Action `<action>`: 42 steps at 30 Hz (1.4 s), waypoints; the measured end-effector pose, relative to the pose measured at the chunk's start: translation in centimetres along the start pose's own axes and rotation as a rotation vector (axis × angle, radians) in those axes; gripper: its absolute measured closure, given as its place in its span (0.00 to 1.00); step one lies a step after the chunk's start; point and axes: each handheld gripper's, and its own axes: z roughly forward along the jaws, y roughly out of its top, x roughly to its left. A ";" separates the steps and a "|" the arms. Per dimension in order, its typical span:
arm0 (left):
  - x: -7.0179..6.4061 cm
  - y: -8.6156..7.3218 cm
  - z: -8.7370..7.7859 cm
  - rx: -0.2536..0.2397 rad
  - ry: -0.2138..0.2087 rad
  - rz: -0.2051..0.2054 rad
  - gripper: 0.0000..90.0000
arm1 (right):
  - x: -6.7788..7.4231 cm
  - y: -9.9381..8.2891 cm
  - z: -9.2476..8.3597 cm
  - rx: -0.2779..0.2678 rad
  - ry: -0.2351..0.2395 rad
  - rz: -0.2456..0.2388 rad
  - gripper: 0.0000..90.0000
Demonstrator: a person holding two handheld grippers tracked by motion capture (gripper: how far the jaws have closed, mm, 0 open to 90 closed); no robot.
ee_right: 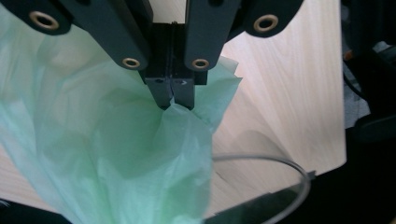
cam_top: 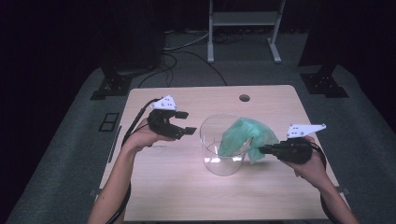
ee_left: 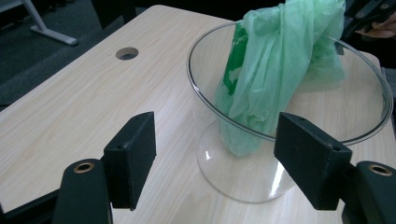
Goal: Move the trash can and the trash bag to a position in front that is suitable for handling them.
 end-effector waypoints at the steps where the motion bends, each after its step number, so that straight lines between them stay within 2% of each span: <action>1: 0.0 0.0 0.0 -0.001 -0.001 0.001 0.32 | 0.3 0.2 0.0 -0.007 0.008 -0.008 1.00; 7: -0.7 0.8 0.1 -0.010 -0.017 0.024 0.31 | 1.4 1.3 -0.3 -0.045 0.060 -0.030 1.00; 14: -1.2 1.5 0.5 -0.010 -0.031 0.046 0.30 | 2.4 2.5 -0.3 -0.058 0.101 -0.060 1.00; 27: -1.3 0.7 0.6 -0.009 -0.050 0.041 0.29 | 5.3 5.3 1.9 -0.065 0.209 -0.107 1.00; 37: -1.2 0.2 0.2 -0.014 -0.054 0.034 0.29 | 7.1 8.2 3.0 -0.119 0.307 -0.102 0.99; 39: -1.2 0.0 0.1 -0.016 -0.055 0.031 0.29 | 7.3 8.4 3.5 -0.115 0.305 -0.100 0.97; 42: -1.2 -0.3 0.2 -0.015 -0.059 0.030 0.29 | 7.2 8.1 4.5 -0.061 0.256 -0.106 0.90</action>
